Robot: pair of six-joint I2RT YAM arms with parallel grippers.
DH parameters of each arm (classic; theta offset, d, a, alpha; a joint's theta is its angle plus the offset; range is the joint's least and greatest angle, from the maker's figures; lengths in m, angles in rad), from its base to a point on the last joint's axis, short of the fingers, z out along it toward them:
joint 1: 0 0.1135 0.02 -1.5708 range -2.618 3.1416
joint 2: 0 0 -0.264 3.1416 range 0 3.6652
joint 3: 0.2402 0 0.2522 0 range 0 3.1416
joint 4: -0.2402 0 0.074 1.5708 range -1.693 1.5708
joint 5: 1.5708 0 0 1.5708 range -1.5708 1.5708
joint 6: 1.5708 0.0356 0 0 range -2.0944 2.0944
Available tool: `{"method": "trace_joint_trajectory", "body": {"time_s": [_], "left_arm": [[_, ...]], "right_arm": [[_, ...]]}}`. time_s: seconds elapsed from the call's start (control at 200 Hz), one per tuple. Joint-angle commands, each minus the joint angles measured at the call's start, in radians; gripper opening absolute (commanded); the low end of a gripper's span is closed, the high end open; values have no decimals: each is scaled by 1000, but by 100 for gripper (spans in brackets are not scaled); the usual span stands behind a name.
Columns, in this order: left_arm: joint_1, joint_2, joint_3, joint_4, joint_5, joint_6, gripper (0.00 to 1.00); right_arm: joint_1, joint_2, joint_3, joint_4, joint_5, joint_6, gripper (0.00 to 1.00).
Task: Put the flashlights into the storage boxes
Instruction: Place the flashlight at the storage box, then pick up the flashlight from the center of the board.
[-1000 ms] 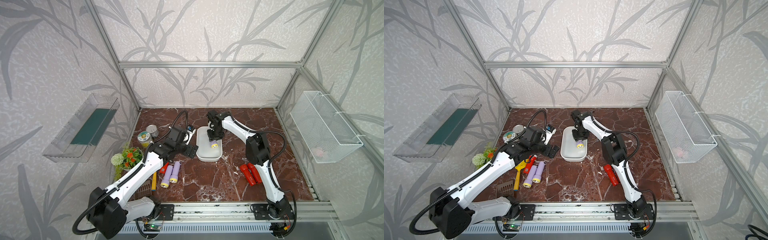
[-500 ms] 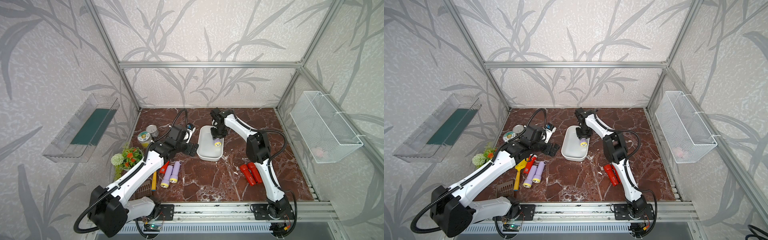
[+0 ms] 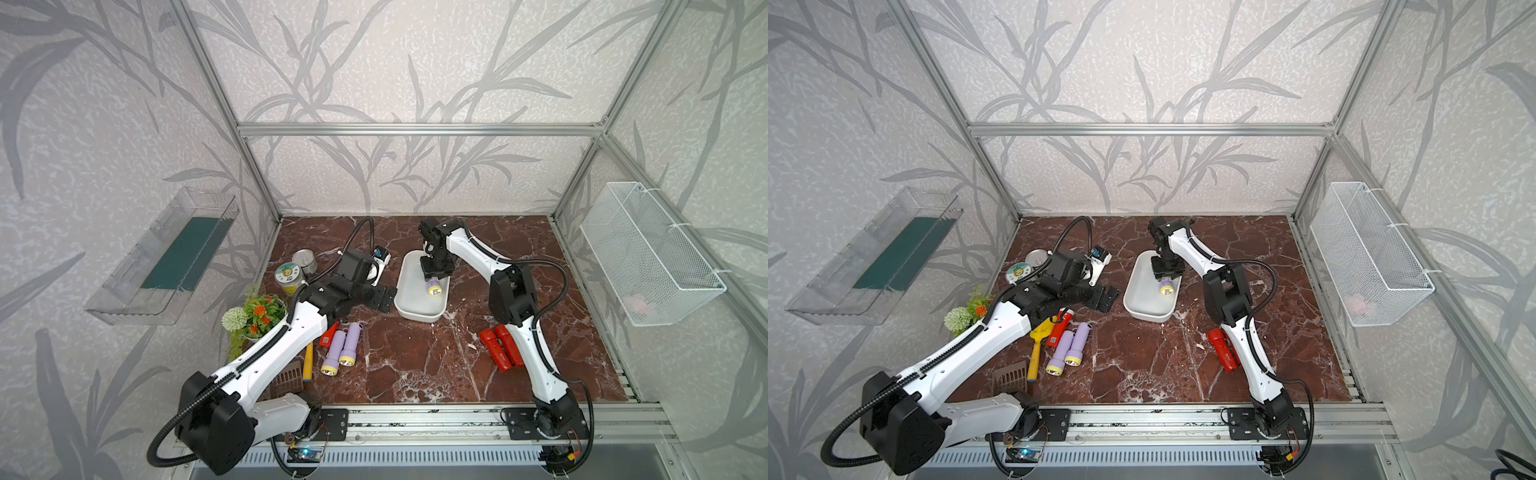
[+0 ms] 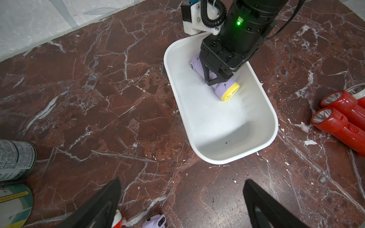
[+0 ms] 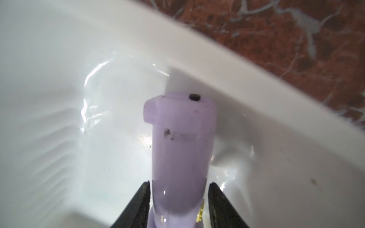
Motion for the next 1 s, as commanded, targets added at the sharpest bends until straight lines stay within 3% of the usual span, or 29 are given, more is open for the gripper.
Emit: {"method": "trace_joint_trajectory", "body": {"time_s": [0.0,0.38,0.505,0.685,0.995], "left_arm": [[5,-32,-3,11,-13,-4,99],[6,-15,-17,55,11,-7,99],[6,5,-10,74,23,-15,99],[5,40,7,81,67,-34,99],[-20,110,62,97,99,-77,99]], "right_arm": [[-5,0,40,-56,7,1,50],[-3,-125,91,-116,1,-15,51],[-3,-198,39,-131,11,-39,51],[-2,-364,-174,-75,-10,-63,51],[-2,-687,-742,115,-36,-67,51]]}}
